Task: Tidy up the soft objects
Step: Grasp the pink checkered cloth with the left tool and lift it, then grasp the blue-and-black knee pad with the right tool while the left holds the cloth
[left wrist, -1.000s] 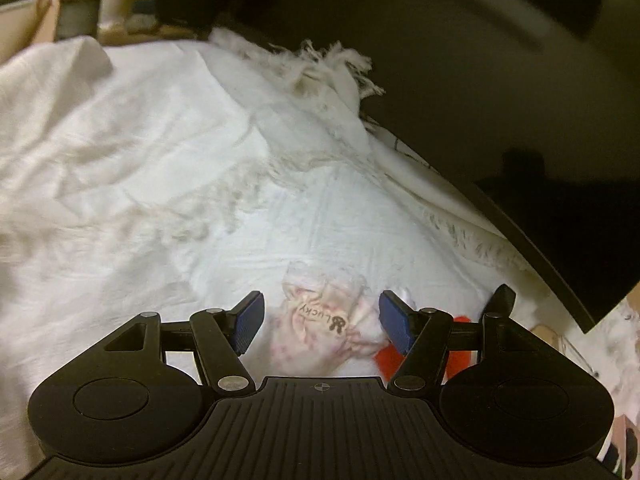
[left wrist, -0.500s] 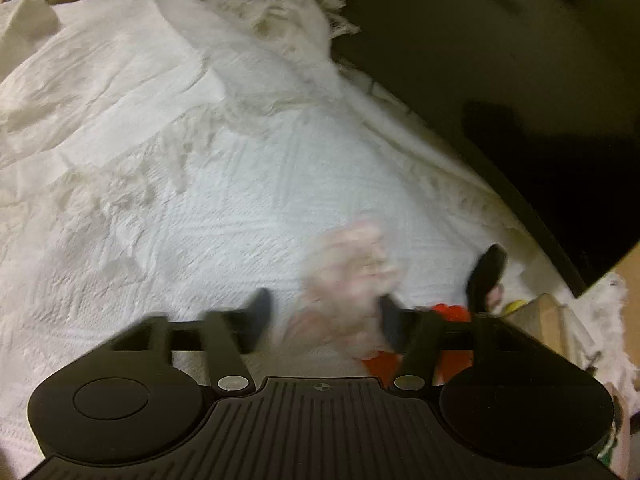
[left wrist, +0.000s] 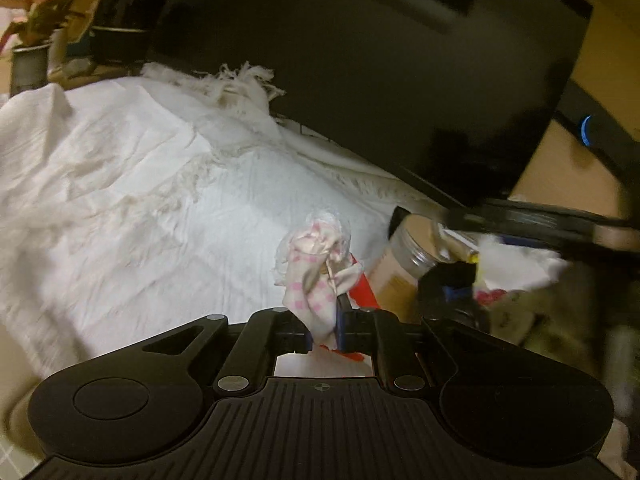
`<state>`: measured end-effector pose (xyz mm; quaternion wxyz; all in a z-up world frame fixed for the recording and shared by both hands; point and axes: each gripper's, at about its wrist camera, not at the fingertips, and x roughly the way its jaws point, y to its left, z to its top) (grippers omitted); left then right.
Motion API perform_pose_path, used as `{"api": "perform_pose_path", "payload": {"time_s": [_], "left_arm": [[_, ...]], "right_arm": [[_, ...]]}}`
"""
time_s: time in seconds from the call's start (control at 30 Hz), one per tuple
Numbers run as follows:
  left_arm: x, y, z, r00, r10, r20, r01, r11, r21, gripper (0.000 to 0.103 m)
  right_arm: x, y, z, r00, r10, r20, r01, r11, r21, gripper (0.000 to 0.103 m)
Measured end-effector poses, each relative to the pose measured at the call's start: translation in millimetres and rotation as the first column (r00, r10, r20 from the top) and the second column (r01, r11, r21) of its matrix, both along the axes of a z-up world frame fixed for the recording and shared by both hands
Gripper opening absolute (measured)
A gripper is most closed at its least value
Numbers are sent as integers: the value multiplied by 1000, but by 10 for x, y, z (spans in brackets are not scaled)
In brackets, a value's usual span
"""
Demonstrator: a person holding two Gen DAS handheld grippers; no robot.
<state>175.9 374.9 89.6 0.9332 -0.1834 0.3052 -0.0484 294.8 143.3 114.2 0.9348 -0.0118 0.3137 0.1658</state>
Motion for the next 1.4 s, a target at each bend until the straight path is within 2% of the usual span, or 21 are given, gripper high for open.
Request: {"api": "perform_pose_path", "payload": {"time_s": [0.1, 0.13, 0.27, 0.3, 0.33, 0.37, 0.4, 0.43, 0.6, 0.7, 0.8, 0.83, 0.9, 0.97, 1.0, 1.03, 1.17, 1.27, 1.4], "left_arm": [[-143, 88, 20, 1000, 25, -1, -25, 999, -29, 13], [-186, 127, 36, 999, 39, 4, -39, 998, -40, 13], [-286, 194, 178, 996, 79, 51, -75, 994, -75, 13], [-293, 178, 212, 995, 75, 60, -70, 994, -78, 13], [-286, 146, 248, 996, 61, 69, -56, 995, -80, 13], [-276, 98, 283, 996, 41, 75, -35, 996, -80, 13], [-267, 35, 309, 997, 14, 78, -8, 997, -79, 13], [-250, -55, 326, 997, -29, 77, 35, 996, -78, 13], [-185, -556, 256, 976, -213, 42, 215, 974, -71, 13], [-154, -772, 134, 966, -260, -4, 259, 963, -79, 13], [-174, -855, 27, 960, -279, -36, 274, 956, -99, 13], [-174, -879, -5, 957, -285, -45, 279, 955, -103, 13], [-222, -874, -49, 955, -289, -62, 281, 954, -106, 13], [-282, -823, -80, 957, -278, -81, 268, 956, -116, 13], [-327, -793, -89, 958, -272, -88, 260, 958, -121, 13], [-358, -756, -108, 960, -262, -97, 249, 960, -127, 13], [-499, -572, -145, 970, -216, -110, 198, 969, -150, 13], [-601, -419, -163, 977, -180, -112, 161, 973, -166, 13], [-699, -244, -184, 984, -136, -114, 114, 977, -181, 13]], "right_arm": [[228, 180, -132, 999, 7, -39, -8, 999, -38, 89], [272, 202, -168, 998, 10, -58, -13, 999, -47, 81], [194, 51, -145, 996, 28, -83, -29, 1000, -9, 64], [153, -1, -120, 996, 31, -82, -32, 999, -10, 62], [101, -49, -98, 996, 34, -77, -35, 999, -9, 56], [52, -99, -73, 997, 40, -72, -41, 999, -7, 19], [-6, -158, -44, 996, 50, -77, -51, 999, -9, 10], [-58, -224, -15, 993, 65, -99, -66, 998, -4, 8], [-462, -601, 159, 997, 54, -64, -54, 999, -3, 8], [-680, -784, 218, 998, 46, -48, -47, 999, -16, 8], [-850, -828, 208, 998, 60, -9, -61, 996, -68, 10], [-886, -820, 199, 998, 67, -2, -67, 995, -78, 17], [-884, -766, 185, 997, 82, -7, -82, 994, -69, 38], [-854, -680, 189, 996, 95, 3, -94, 995, -44, 87], [-829, -627, 195, 995, 97, 11, -97, 995, -32, 93], [-795, -570, 199, 995, 95, 21, -95, 995, -16, 96], [-537, -262, 157, 996, 85, 3, -85, 996, 19, 96], [-343, -26, 66, 996, 84, -20, -84, 996, 0, 96], [-228, 71, -53, 996, 76, -49, -77, 997, -15, 96]]}}
